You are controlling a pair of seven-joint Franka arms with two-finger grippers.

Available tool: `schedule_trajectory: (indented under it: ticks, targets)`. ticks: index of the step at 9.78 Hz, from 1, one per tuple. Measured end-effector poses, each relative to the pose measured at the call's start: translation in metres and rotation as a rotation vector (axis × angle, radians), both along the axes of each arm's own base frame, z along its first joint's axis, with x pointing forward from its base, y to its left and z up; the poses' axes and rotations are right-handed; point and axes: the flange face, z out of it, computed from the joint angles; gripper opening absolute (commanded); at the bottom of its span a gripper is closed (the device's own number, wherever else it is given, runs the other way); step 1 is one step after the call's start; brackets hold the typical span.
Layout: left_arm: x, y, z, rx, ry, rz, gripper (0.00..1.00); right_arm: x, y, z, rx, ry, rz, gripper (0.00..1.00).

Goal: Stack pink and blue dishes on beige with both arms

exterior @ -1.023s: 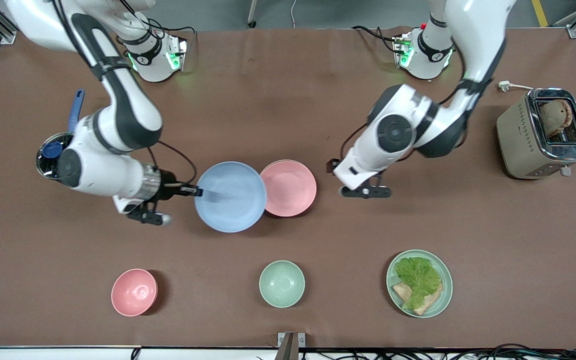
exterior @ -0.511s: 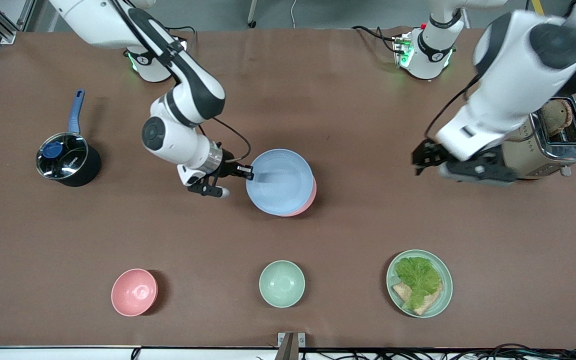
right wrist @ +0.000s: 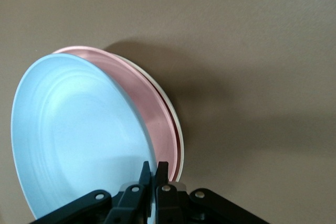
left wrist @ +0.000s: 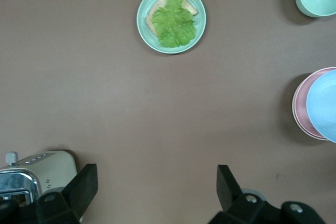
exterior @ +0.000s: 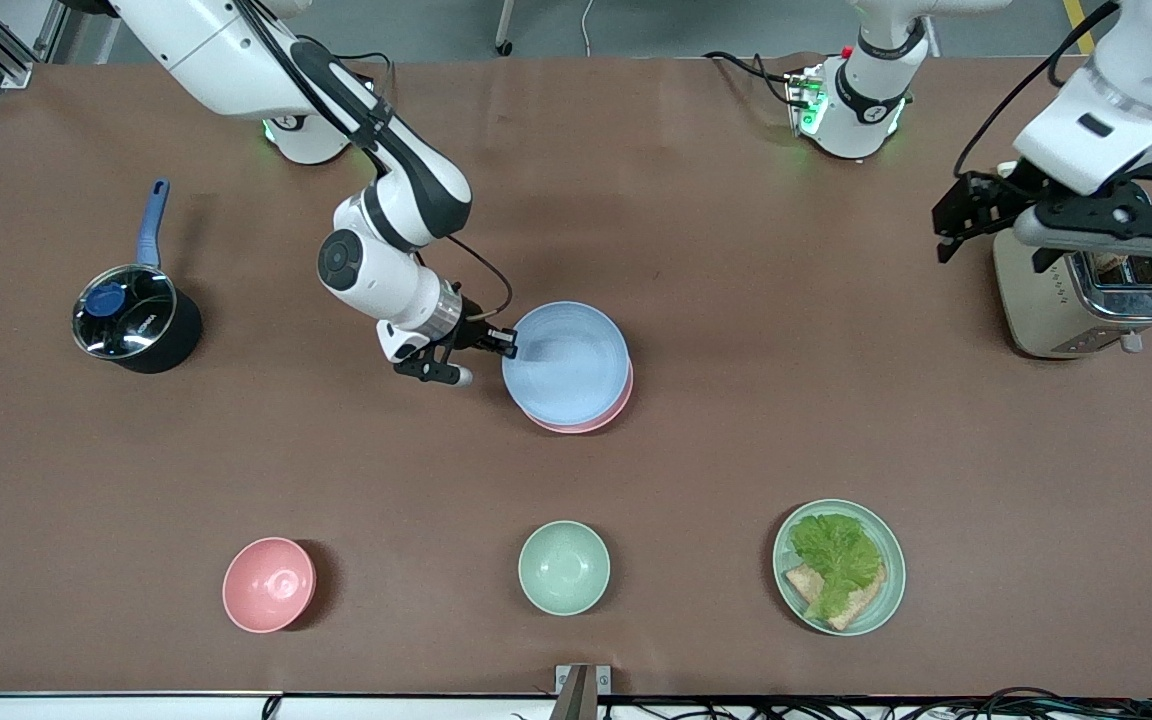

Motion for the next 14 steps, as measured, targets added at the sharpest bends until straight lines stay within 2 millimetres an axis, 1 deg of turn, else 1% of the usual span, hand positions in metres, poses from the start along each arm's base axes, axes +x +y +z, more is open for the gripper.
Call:
schedule_trajectory:
  ticks: [1,2,3,4,5,6,7,8,9,10,11,12,14]
  targets:
    - [0.002,0.008,0.014,-0.004,-0.008,0.014,1.00,-0.003,0.001,-0.006,0.000,-0.009,-0.004,0.05]
    - [0.003,0.015,0.031,-0.004,0.007,0.025,1.00,-0.004,0.000,-0.014,0.001,-0.012,-0.011,0.51]
    - [0.004,0.019,0.049,-0.005,0.020,0.033,1.00,-0.005,-0.001,-0.020,-0.001,-0.008,-0.016,1.00]
    - [0.005,0.022,0.063,-0.007,0.023,0.038,1.00,-0.004,-0.003,-0.023,-0.002,-0.003,-0.020,1.00]
    - [0.005,0.027,0.070,-0.008,0.025,0.046,1.00,-0.002,-0.006,-0.023,-0.003,-0.004,-0.026,1.00]
    - [0.004,0.034,0.071,-0.008,0.031,0.058,1.00,0.001,-0.011,-0.016,-0.006,0.004,-0.024,1.00]
    - [0.004,0.036,0.071,-0.008,0.035,0.062,1.00,0.007,-0.020,0.006,-0.021,0.044,-0.001,1.00]
    - [0.003,0.034,0.070,-0.006,0.042,0.059,1.00,0.018,-0.040,0.047,-0.058,0.081,0.037,1.00]
    - [0.002,0.032,0.070,-0.005,0.047,0.056,1.00,0.030,-0.070,0.098,-0.122,0.091,0.067,1.00]
    - [0.001,0.031,0.070,-0.006,0.051,0.056,1.00,0.038,-0.105,0.149,-0.200,0.084,0.070,1.00]
    - [-0.001,0.031,0.070,-0.008,0.060,0.056,1.00,0.043,-0.145,0.197,-0.283,0.069,0.055,1.00]
    - [-0.003,0.031,0.069,-0.010,0.072,0.056,1.00,0.047,-0.182,0.237,-0.363,0.053,0.031,1.00]
    - [-0.005,0.031,0.068,-0.009,0.089,0.058,1.00,0.055,-0.245,0.310,-0.435,0.043,-0.006,1.00]
